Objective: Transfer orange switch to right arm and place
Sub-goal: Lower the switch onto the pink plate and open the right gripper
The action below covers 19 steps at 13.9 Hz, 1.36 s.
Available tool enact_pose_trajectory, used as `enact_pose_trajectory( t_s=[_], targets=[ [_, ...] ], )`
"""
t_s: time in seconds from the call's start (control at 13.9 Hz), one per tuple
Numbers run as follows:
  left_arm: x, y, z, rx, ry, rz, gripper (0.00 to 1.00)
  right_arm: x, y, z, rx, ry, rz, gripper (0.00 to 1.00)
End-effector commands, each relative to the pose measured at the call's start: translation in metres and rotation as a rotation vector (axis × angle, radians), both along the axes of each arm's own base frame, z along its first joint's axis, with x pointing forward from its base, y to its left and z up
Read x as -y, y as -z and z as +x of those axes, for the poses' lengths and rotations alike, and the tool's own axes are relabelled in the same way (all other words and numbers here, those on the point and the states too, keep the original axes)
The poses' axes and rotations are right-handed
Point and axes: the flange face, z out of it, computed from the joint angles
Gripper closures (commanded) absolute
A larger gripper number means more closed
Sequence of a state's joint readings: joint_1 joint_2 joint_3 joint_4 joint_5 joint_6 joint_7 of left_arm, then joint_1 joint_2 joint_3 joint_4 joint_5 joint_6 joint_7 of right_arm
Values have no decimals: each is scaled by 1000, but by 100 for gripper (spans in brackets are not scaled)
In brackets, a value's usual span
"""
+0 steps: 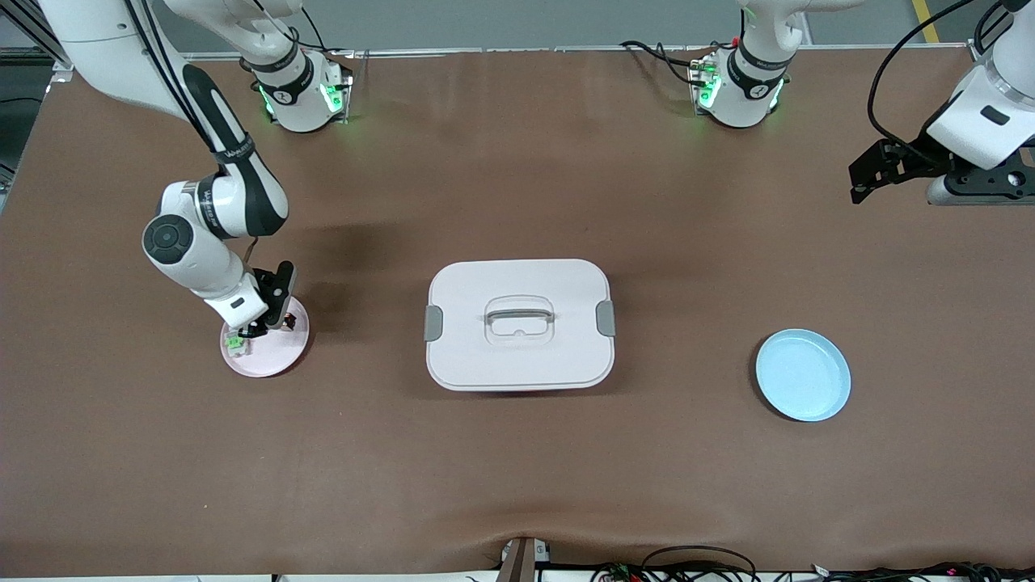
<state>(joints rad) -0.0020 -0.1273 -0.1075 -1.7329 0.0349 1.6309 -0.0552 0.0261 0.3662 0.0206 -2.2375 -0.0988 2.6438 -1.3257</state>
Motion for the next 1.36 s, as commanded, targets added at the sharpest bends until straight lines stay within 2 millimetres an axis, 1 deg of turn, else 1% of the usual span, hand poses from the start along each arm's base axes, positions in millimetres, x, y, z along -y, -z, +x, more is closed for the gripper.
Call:
enact_pose_trajectory(
  t_s=[0.0, 0.14, 0.22, 0.29, 0.5, 0.79, 0.93, 1.08, 1.15, 1.29],
  targets=[
    [-10, -2, -6, 6, 30, -13, 0, 2, 14, 3, 14, -19, 5, 100],
    [-14, -4, -6, 7, 65, -13, 0, 1, 13, 5, 19, -16, 6, 100],
    [-14, -5, -6, 9, 66, -13, 0, 2, 13, 5, 18, -5, 7, 9],
    [-14, -5, -6, 9, 67, -13, 0, 3, 12, 6, 15, -6, 6, 0],
    [-15, -7, -6, 10, 70, -14, 0, 3, 11, 7, 16, -3, 6, 0],
    [-18, -7, -5, 8, 65, -17, 0, 1, 2, 10, -18, -6, 0, 0],
    [-18, -7, -5, 8, 64, -17, 0, 0, -12, 16, -51, -6, -8, 0],
    [-16, -6, -6, 7, 67, -18, 0, -7, -31, 25, -81, -13, -14, 0],
    [-15, -7, -6, 8, 68, -18, 0, -14, -44, 31, -102, -16, -16, 0],
    [-11, -8, -6, 9, 74, -27, 0, -19, -76, 48, -168, 25, 5, 0]
  ],
)
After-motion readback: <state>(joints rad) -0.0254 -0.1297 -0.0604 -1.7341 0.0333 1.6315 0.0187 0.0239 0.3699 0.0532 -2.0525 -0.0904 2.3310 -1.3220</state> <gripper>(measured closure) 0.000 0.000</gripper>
